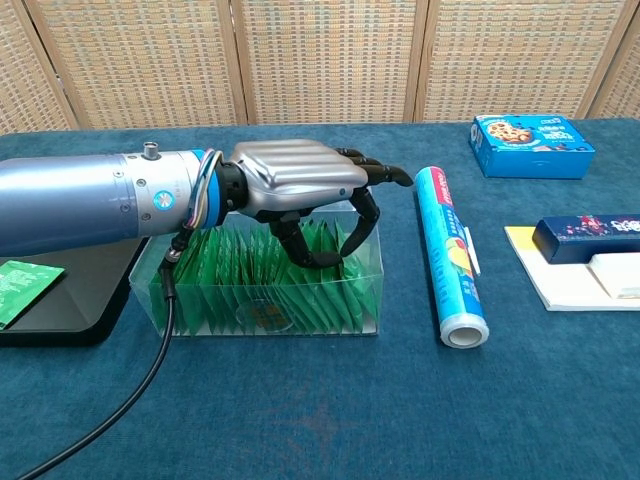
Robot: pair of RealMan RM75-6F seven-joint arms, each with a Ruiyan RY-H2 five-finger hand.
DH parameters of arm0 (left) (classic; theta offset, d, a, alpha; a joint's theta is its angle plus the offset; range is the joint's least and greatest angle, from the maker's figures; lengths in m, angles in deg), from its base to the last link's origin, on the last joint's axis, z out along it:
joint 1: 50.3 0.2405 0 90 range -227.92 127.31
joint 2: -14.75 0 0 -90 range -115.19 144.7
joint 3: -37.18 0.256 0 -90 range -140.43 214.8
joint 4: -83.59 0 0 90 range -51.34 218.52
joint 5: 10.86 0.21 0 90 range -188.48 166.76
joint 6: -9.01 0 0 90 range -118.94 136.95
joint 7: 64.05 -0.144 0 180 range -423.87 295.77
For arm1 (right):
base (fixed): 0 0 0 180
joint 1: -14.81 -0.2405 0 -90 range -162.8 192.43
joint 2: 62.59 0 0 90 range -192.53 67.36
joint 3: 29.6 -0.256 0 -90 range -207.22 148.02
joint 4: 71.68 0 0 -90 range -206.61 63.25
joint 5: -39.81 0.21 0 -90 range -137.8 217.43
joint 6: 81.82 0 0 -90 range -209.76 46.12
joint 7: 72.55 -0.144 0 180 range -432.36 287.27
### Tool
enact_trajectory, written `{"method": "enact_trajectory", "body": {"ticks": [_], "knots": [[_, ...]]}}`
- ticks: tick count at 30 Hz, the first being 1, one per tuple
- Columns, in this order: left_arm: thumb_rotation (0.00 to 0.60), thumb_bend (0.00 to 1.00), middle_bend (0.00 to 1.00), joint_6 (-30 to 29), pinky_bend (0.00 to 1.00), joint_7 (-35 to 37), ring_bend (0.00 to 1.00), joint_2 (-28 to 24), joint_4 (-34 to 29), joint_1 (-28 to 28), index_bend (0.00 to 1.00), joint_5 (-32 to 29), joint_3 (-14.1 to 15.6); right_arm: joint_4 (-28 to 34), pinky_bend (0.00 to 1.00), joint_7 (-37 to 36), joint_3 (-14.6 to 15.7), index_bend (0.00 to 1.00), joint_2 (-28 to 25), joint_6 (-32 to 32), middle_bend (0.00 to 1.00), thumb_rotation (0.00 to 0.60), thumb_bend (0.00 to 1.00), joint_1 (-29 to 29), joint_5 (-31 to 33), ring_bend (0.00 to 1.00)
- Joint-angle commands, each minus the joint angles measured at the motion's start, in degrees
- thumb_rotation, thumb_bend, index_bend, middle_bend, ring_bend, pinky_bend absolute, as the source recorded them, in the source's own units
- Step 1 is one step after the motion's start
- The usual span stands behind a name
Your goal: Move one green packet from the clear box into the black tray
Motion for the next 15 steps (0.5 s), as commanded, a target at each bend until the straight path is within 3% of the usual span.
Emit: {"method": "enact_trajectory", "body": {"ticks": [1,15], "knots": [[0.6,0.46,0.0,-0.06,0.0,-0.05,0.0,-0.02,-0.03,0.0,0.62,0.0,-0.02,0.0,0.0,-0.01,0.02,0.0,0.0,0.01,0.0,0.6,0.0,0.01,-0.03,0.0],[0.6,0.47,0.0,-0.77,0.0,-0.52,0.0,-0.88,-1.0,0.08,0.66,-0.38,-0.53,0.08,0.0,-0.16,0.01,0.0,-0.07,0.07,0.0,0.6,0.0,0.03,-0.11,0.0]]}}
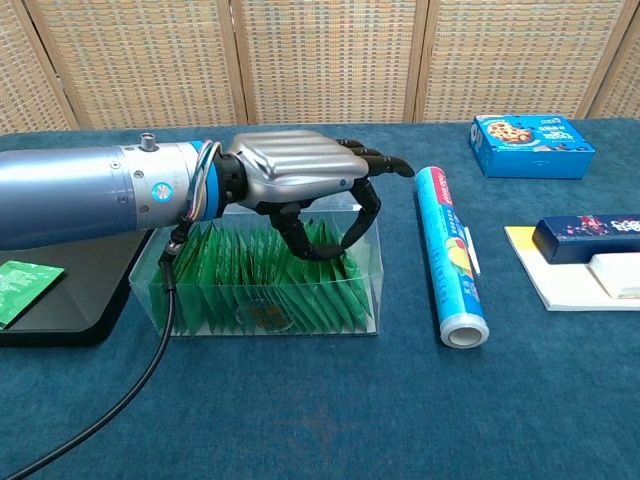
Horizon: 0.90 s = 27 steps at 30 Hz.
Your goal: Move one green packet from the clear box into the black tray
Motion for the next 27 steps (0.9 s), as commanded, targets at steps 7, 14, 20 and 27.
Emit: {"method": "enact_trajectory", "body": {"ticks": [7,14,20,27], "knots": [[0.6,0.47,0.0,-2.06,0.0,0.71,0.0,-1.77,-2.13,0.32,0.66,0.41,-1.33,0.06,0.0,-0.11,0.03,0.0,-0.04,0.11,0.0,0.6,0.0,0.03,-0.16,0.0],[0.6,0.47,0.0,-4.96,0.0,1.72,0.0,-5.44,-6.15,0.99,0.66,1.31,-3.13,0.24,0.0,0.11,0.12,0.0,-0.04,0.31,0.0,0.6,0.0,0.07,-0.39,0.0],[0.6,0.47,0.0,-8.78,0.0,3.29,0.0,-11.19,-10.78,2.82,0.67,2.74,-4.48,0.71,0.0,0.52,0.28,0.0,-0.08,0.82,0.0,0.6,0.0,0.2,-0.89,0.0],[0.6,0.48,0.0,-13.6,0.0,5.49,0.0,-15.66,-12.94,5.35,0.68,6.05,-4.36,1.09,0.0,1.16,0.52,0.0,-0.01,1.06,0.0,0.6,0.0,0.2,-1.39,0.0]]}}
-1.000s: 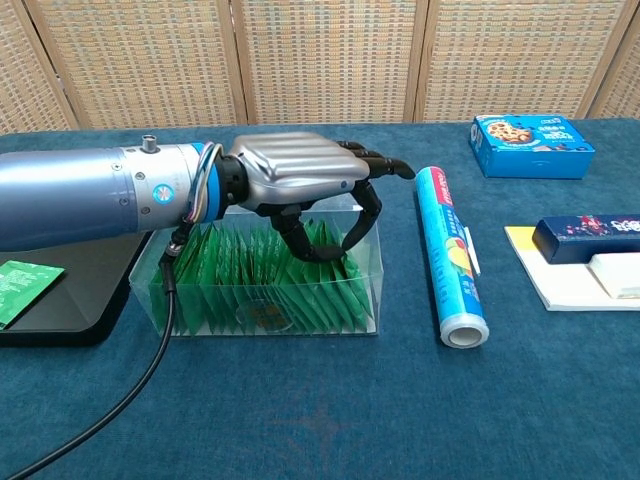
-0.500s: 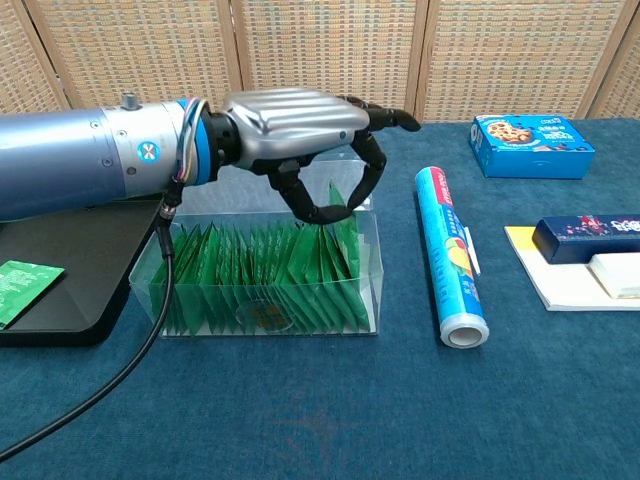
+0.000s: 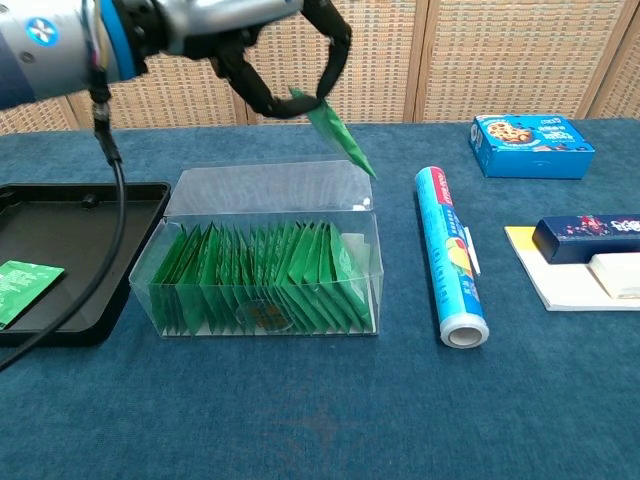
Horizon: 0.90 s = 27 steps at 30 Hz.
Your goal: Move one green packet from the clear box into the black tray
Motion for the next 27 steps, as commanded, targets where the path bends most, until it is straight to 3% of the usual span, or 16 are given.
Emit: {"method": "enact_trajectory", "body": {"ticks": [1,9,12,17,21,27], "knots": [[0.6,0.48,0.0,-2.21,0.0,2.14,0.0,-2.56,-1.5,1.66,0.68,1.46,0.04,0.19,0.0,0.27,0.08,0.0,0.04,0.08,0.0,0.6,0.0,-0.01,-0.15,0.0],[0.6,0.48,0.0,-6.05,0.0,6.99,0.0,-10.07,-2.16,7.01,0.68,2.36,2.17,1.03,0.0,1.5,0.52,0.0,0.14,0.95,0.0,0.6,0.0,0.22,-1.1,0.0],[0.6,0.48,0.0,-8.45,0.0,9.52,0.0,-14.33,0.36,12.44,0.68,0.99,5.37,1.34,0.0,1.75,0.71,0.0,0.14,1.31,0.0,0.6,0.0,0.35,-1.54,0.0],[0.6,0.48,0.0,-10.04,0.0,15.24,0.0,-16.54,4.81,17.38,0.69,0.3,8.29,1.52,0.0,2.09,0.84,0.0,0.2,1.3,0.0,0.6,0.0,0.25,-1.85,0.0],[0.6,0.48,0.0,-7.54,0.0,19.72,0.0,-17.01,9.45,20.24,0.68,-2.01,10.51,1.69,0.0,2.6,0.96,0.0,0.35,1.08,0.0,0.6,0.0,0.02,-2.12,0.0],[0.6,0.49,0.0,-0.97,0.0,19.31,0.0,-17.04,10.99,20.42,0.66,-5.96,11.08,1.97,0.0,3.3,1.03,0.0,0.51,0.95,0.0,0.6,0.0,-0.17,-2.26,0.0]]}}
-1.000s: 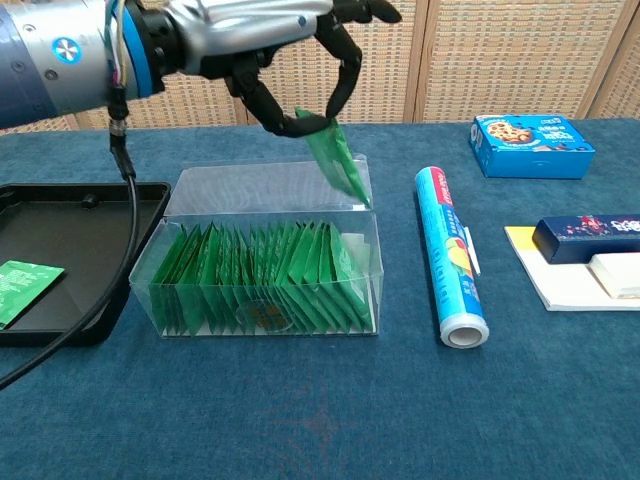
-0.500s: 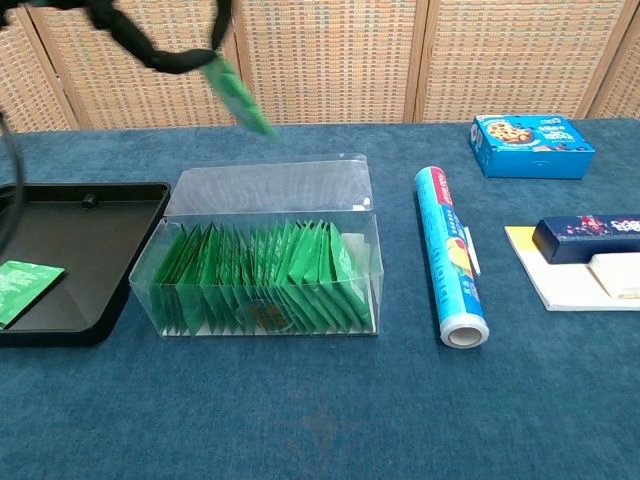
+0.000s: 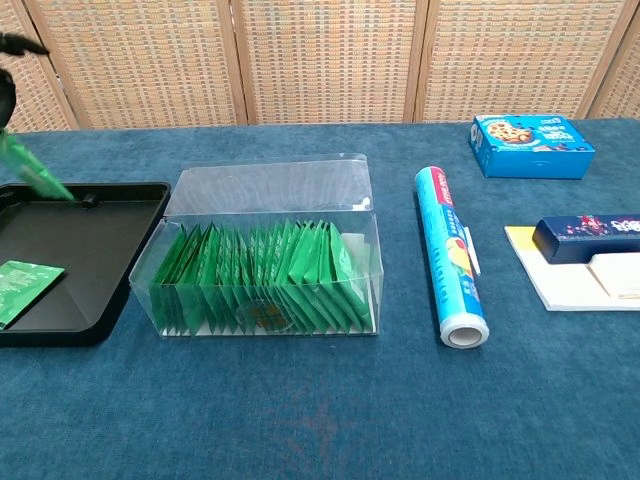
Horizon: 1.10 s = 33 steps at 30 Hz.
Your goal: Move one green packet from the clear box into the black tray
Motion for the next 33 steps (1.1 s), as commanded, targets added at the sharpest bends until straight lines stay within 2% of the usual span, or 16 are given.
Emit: {"method": "enact_trajectory", "body": {"ticks": [1,3,5,6,10,12,18,23,26,33], "knots": [[0.6,0.49,0.0,4.12,0.0,-0.63,0.0,0.07,0.67,0.07,0.61,-3.1,0.18,0.12,0.0,0.27,0.02,0.0,0.06,-0.02,0.0,0.6,0.0,-0.06,-0.02,0.0],[0.6,0.48,0.0,5.42,0.0,-1.33,0.0,0.35,0.68,-0.11,0.35,-4.38,-0.16,0.19,0.0,0.38,0.01,0.0,0.06,-0.02,0.0,0.6,0.0,-0.07,0.01,0.0],[0.6,0.42,0.0,7.09,0.0,-2.08,0.0,0.2,0.01,-0.37,0.06,-5.95,-0.46,0.22,0.0,0.4,0.02,0.0,0.06,-0.02,0.0,0.6,0.0,-0.04,0.07,0.0],[0.6,0.37,0.0,8.01,0.0,-2.56,0.0,-0.03,-0.59,-0.54,0.0,-7.04,-0.73,0.23,0.0,0.37,0.0,0.0,0.04,-0.01,0.0,0.6,0.0,-0.03,0.12,0.0],[0.6,0.32,0.0,7.69,0.0,-5.31,0.0,-0.4,-2.53,-0.14,0.0,-10.91,-2.36,0.25,0.0,0.3,-0.08,0.0,-0.02,0.21,0.0,0.6,0.0,0.01,0.12,0.0],[0.6,0.31,0.0,3.91,0.0,-4.85,0.0,-1.1,-4.65,1.91,0.0,-12.66,-3.71,0.36,0.0,0.04,-0.06,0.0,-0.15,0.44,0.0,0.6,0.0,0.07,-0.11,0.0],[0.6,0.31,0.0,-6.06,0.0,-1.7,0.0,-1.34,-7.19,8.01,0.0,-11.21,-4.57,0.57,0.0,-0.15,0.09,0.0,-0.31,0.86,0.0,0.6,0.0,0.16,-0.67,0.0],[0.6,0.3,0.0,-19.54,0.0,-11.43,0.0,1.96,-9.81,15.28,0.0,-10.26,-3.03,0.52,0.0,0.06,0.14,0.0,-0.28,1.63,0.0,0.6,0.0,0.4,-1.06,0.0],[0.6,0.29,0.0,-24.6,0.0,-13.22,0.0,3.99,-9.88,18.5,0.0,-8.55,-2.25,0.41,0.0,0.13,0.2,0.0,-0.17,2.11,0.0,0.6,0.0,0.52,-1.44,0.0],[0.6,0.27,0.0,-25.98,0.0,-11.3,0.0,3.81,-9.44,21.63,0.0,-4.89,-0.51,0.01,0.0,0.38,0.09,0.0,0.22,3.23,0.0,0.6,0.0,0.74,-1.96,0.0]]}}
